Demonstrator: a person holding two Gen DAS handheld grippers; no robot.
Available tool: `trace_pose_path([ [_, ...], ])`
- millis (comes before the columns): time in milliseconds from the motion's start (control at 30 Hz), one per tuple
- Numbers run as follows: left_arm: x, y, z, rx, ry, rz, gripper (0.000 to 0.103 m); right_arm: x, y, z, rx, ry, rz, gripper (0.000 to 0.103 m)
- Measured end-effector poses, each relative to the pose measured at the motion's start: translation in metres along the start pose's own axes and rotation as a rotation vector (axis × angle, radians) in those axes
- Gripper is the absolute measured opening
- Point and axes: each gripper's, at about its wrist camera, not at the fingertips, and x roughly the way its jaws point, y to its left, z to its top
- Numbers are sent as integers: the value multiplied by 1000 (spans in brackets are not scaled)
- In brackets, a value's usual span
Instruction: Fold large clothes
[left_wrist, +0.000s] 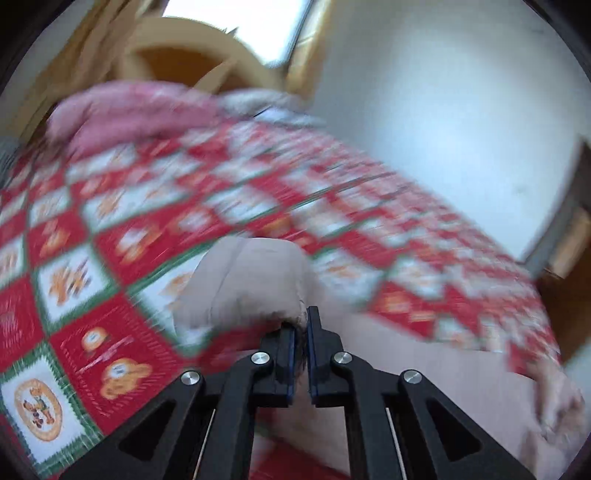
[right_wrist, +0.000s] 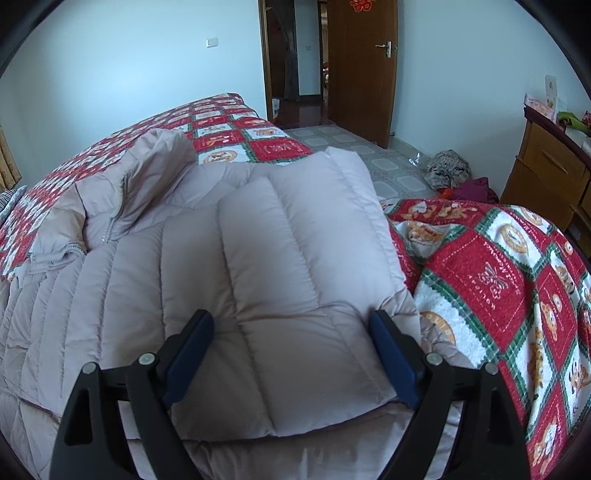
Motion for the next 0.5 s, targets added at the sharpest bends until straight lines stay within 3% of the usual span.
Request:
trace_pose_path([
  [167,-99,-123,-21,323,-163,-255,4,-1,-1,0,12,-2,10,89],
  [267,-157,-200,-69,563,-225,-430,4,-1,-3,1,27,-4,24,89],
  [367,-181,-263,-128,690,-150,-600,4,-1,-2,1,38,-6,32,89],
  [400,-183,-271,-138,705,-134,-618,5,-1,-3,1,42,-6,36,89],
  [500,-177,-315,-208,833,-22,-678,5,-1,-6,2,57,-7,51,89],
])
